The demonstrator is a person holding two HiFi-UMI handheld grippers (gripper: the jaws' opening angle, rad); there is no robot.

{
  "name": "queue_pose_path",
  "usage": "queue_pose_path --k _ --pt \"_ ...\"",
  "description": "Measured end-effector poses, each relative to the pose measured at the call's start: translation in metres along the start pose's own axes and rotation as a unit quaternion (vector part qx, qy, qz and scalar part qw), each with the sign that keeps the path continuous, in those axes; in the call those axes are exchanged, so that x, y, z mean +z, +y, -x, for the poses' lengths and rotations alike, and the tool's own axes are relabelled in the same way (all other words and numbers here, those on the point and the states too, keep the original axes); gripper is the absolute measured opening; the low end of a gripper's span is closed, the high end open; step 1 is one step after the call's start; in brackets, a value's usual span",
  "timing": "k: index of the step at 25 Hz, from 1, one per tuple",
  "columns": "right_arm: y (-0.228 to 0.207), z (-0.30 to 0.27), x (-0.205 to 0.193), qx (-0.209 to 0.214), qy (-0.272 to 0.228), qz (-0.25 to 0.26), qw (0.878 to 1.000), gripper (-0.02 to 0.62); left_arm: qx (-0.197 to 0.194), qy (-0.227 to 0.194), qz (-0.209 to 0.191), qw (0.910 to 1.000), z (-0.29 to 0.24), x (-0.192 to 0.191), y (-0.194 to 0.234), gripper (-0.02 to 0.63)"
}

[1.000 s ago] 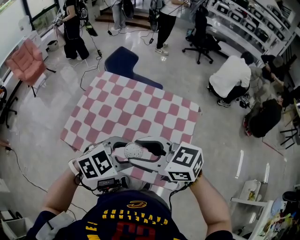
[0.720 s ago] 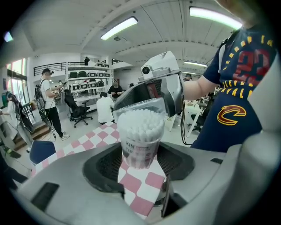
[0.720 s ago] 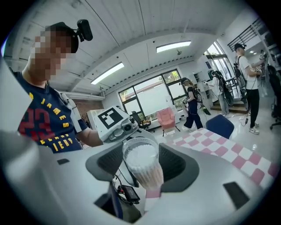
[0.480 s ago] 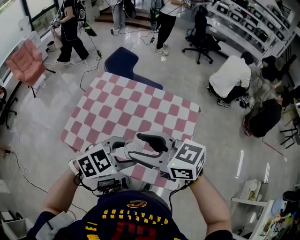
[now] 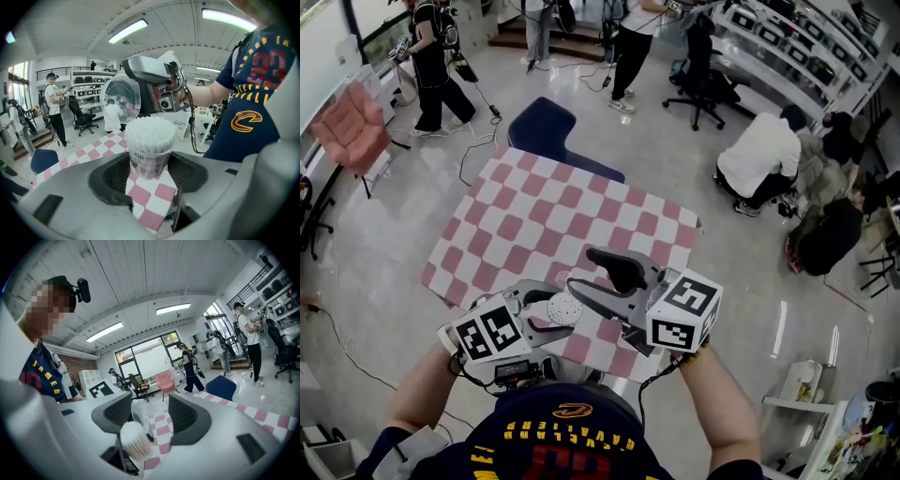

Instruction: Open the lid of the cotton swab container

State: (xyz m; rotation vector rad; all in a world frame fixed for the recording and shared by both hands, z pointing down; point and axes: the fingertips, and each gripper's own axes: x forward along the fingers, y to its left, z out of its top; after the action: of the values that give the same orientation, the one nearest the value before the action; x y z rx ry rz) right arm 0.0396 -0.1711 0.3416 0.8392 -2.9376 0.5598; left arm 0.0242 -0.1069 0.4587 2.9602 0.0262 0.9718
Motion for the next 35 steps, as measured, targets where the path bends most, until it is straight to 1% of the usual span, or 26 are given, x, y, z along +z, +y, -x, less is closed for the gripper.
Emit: queue_pose_path --k 6,11,19,24,27,29,33,35 --pt "-0.025 0.002 -0.003 -0.032 -0.010 -0.017 0.999 0.247 -0.004 -0.007 -0.007 0.9999 0.000 0.002 -0.003 0.253" --pt "-0.042 0.003 -0.012 -0.046 -0.006 -0.031 0.998 0.247 -0.007 -0.011 -0.008 0.9999 -0.001 0.005 -0.008 0.252" --pt "-0.059 0.003 -0.029 -0.055 -0.002 -0.059 0.997 0.247 -0.009 -0.013 0.000 0.9999 -0.005 0.003 -0.007 0.253" --pt "-0.054 0.003 -0.024 -0.048 -0.014 -0.064 0.997 0.247 -0.002 -0.004 0.012 0.9999 -0.010 -0.006 -0.002 0.253" --pt "-0.052 0.007 -0.016 -0.050 -0.025 -0.062 0.997 0.247 0.011 -0.002 0.024 0.9997 -0.013 -0.008 0.003 0.253" --pt "-0.052 0.012 -0.011 -0.061 -0.034 -0.059 0.996 0.247 0.028 -0.003 0.040 0.9988 -0.012 -0.010 0.010 0.253" --pt "-0.057 0.023 -0.010 -0.103 -0.048 -0.056 0.992 0.247 0.071 -0.007 0.071 0.9949 -0.005 -0.011 0.025 0.253" --pt "-0.059 0.030 -0.016 -0.130 -0.053 -0.061 0.988 0.245 0.091 -0.018 0.085 0.9921 0.000 -0.009 0.029 0.253"
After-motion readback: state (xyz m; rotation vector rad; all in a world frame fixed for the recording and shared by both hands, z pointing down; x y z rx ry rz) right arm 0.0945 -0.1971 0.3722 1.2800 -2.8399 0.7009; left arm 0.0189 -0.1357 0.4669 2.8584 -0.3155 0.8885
